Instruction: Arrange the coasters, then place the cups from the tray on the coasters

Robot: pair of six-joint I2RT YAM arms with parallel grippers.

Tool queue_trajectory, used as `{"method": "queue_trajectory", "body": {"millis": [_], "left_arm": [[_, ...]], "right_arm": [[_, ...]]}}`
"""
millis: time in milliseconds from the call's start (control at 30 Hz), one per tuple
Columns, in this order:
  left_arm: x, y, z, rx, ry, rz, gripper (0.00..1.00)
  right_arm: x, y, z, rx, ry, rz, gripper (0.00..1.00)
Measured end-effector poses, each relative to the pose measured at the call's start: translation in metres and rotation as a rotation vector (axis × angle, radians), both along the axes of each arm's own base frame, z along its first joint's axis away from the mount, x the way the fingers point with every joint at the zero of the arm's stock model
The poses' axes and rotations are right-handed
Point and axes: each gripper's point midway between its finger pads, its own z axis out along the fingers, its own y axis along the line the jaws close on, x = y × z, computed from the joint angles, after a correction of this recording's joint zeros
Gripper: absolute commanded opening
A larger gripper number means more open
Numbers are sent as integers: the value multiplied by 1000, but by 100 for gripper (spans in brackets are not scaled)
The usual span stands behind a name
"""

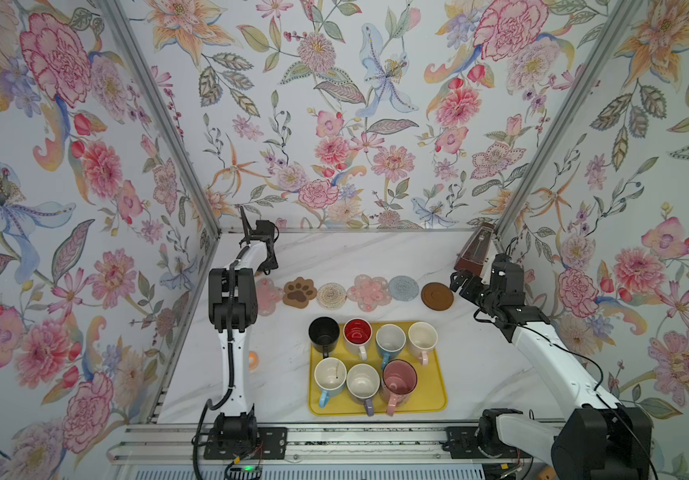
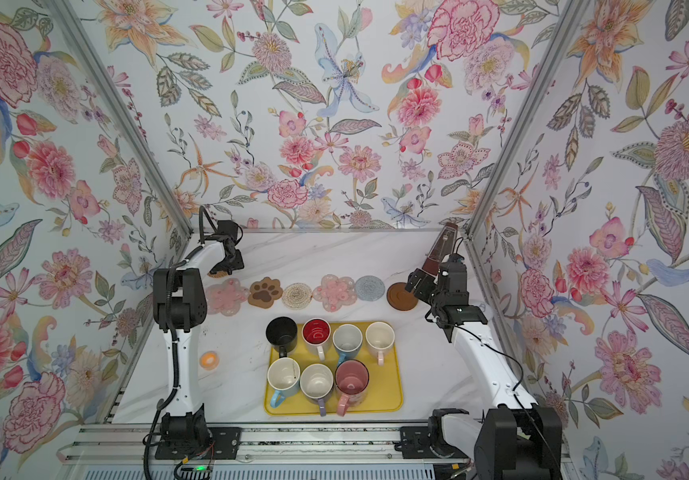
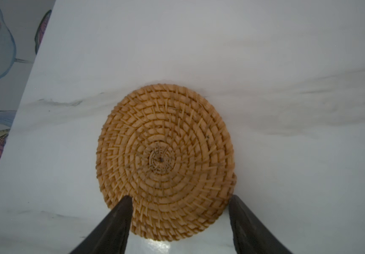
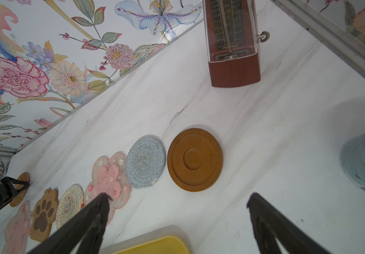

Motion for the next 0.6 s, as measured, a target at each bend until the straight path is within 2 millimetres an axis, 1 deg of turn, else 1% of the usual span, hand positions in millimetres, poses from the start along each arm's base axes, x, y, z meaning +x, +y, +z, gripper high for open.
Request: {"method": "queue_trajectory", "body": {"millis": [133, 267, 367, 500, 567, 600], "left_arm": [[-12, 28, -1, 0, 4, 51, 71], [-24, 42, -1, -3, 1, 87, 71], [-32, 44, -1, -7, 1, 99, 71], [-42, 41, 1, -18, -1, 102, 72], [-45, 39, 7, -25, -10, 98, 73], [-43, 38, 13, -30, -26, 95, 74]], "right_arm": [[0, 0, -1, 3, 2, 2, 99], [2, 0, -5, 6, 14, 4, 99], [3, 1, -10, 8, 28, 7, 99], [4, 2, -12, 13, 32, 15, 99], [5, 3, -10, 14, 29, 16, 99], [6, 3, -9, 14, 27, 16, 99]]}}
